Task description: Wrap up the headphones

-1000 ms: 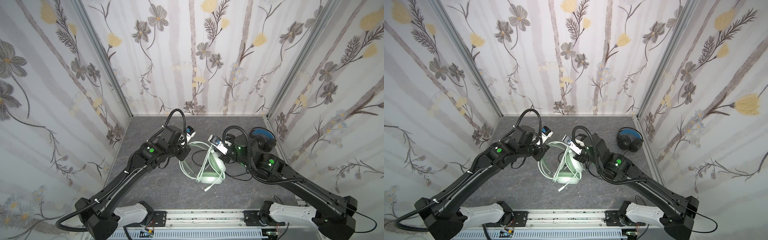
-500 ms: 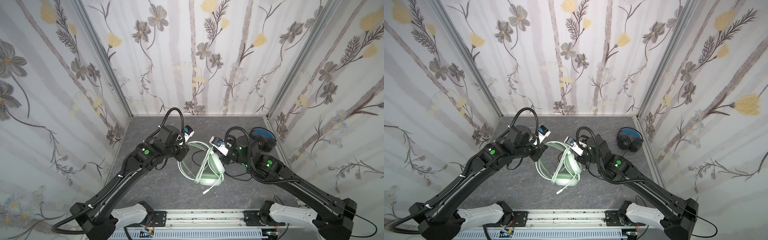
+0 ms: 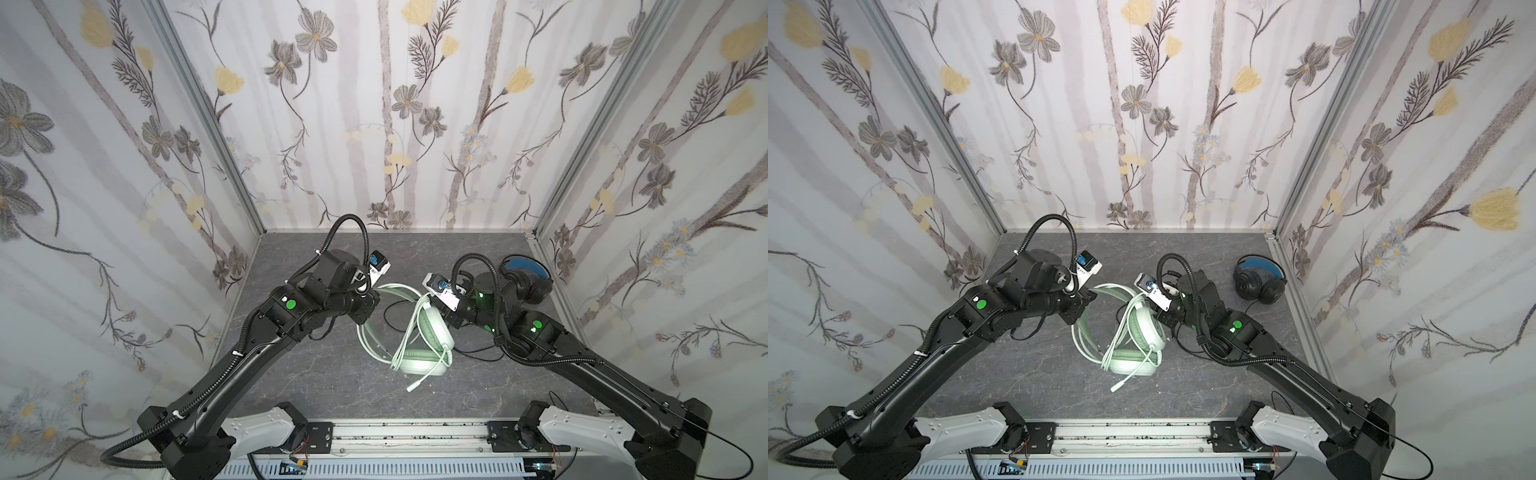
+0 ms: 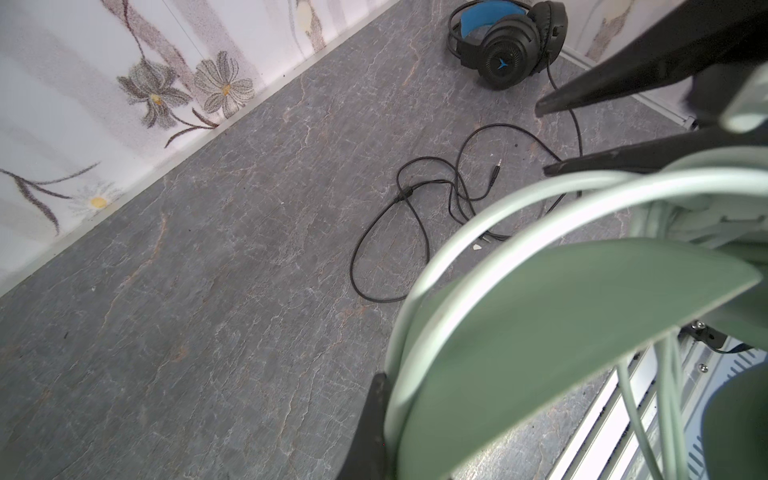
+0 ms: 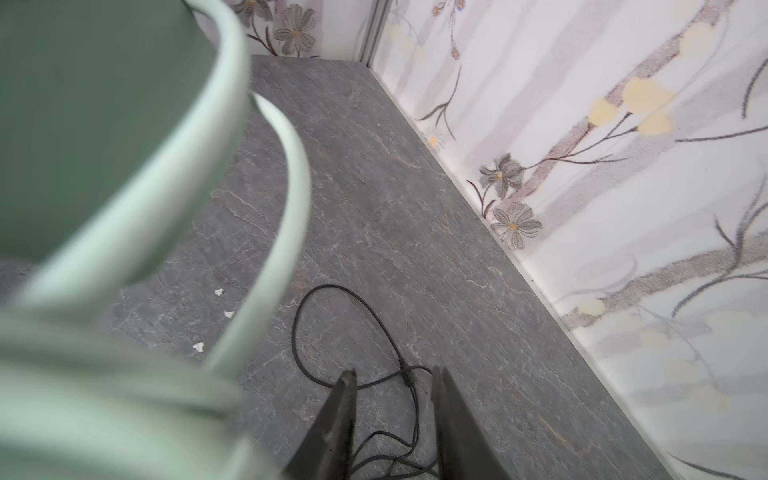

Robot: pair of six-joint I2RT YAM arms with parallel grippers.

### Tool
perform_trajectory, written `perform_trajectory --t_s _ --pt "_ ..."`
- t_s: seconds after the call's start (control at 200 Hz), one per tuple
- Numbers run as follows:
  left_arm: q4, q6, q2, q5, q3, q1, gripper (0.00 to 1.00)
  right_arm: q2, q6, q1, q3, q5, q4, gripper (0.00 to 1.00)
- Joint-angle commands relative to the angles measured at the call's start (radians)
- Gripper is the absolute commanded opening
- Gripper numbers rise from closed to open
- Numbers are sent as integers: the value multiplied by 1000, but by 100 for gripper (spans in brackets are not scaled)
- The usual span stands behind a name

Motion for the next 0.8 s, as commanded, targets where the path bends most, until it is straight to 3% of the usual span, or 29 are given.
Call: perform_trajectory --t_s 0.0,0.39,0.565,0.794 --pt "47 -18 11 29 17 -1 0 -14 -5 -9 -14 -8 47 38" --pt "21 -31 30 -16 24 4 0 -83 48 -93 -133 -35 93 64" --pt "-37 -61 37 -106 20 12 0 -118 143 -157 -182 -65 120 69" --pt "-89 -118 27 -171 -24 43 0 -204 226 -173 -246 -6 139 77"
